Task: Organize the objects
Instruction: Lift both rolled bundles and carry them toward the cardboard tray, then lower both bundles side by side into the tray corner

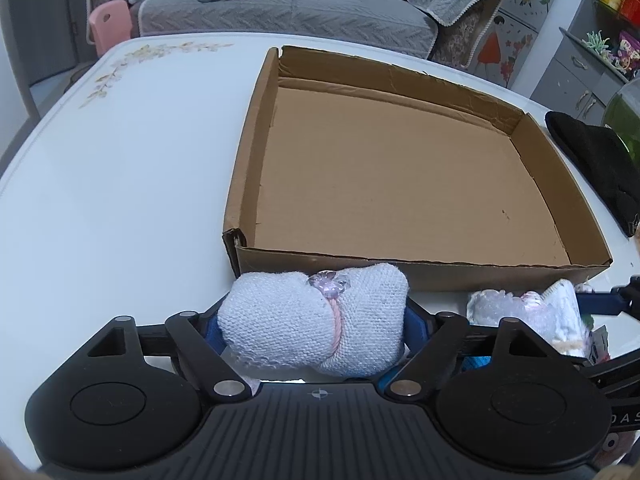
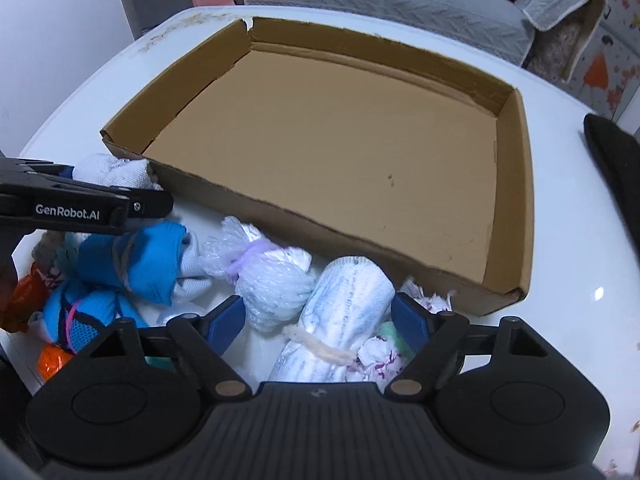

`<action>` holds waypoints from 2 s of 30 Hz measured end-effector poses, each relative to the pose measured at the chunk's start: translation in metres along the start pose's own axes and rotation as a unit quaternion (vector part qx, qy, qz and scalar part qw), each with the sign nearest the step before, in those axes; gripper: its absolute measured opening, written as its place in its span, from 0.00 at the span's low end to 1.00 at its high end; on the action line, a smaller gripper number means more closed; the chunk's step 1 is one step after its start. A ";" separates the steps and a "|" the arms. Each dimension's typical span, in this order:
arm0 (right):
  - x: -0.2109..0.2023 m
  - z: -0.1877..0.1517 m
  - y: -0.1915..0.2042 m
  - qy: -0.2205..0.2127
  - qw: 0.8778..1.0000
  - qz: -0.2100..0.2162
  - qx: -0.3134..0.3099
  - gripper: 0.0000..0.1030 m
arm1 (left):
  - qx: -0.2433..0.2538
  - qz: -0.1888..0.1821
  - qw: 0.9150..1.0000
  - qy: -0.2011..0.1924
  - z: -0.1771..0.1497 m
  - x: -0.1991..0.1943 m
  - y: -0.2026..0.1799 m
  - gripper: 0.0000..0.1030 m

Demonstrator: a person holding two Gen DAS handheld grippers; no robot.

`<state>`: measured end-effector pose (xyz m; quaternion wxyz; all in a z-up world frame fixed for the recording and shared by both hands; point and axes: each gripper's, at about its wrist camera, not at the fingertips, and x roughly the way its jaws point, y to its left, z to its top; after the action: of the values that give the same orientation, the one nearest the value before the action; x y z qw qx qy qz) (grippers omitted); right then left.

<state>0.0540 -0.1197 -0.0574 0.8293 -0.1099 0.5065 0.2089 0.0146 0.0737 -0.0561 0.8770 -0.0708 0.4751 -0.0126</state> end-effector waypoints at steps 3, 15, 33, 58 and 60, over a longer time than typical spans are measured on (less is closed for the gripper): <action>-0.006 -0.005 -0.016 0.000 0.999 0.040 0.035 0.69 | -0.004 -0.002 1.000 -0.003 -0.002 -0.002 0.003 0.80; -0.009 -0.018 -0.034 0.009 0.998 0.040 0.038 0.67 | -0.011 -0.003 1.000 -0.006 -0.005 -0.004 0.006 0.81; -0.065 -0.008 -0.044 -0.056 0.997 0.048 0.028 0.27 | 0.010 -0.013 0.998 -0.060 0.010 -0.055 0.002 0.72; -0.032 0.182 -0.034 -0.114 0.988 0.107 -0.015 0.28 | 0.233 -0.029 0.967 -0.104 0.154 0.005 -0.053 0.73; -0.017 0.189 -0.033 -0.103 0.989 0.108 -0.017 0.28 | 0.268 -0.030 0.958 -0.093 0.150 0.024 -0.051 0.73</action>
<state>0.2123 -0.0786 0.0447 0.8476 -0.0462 0.4237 0.3160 0.1560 0.0378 0.0116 0.9033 0.1519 0.3683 -0.1594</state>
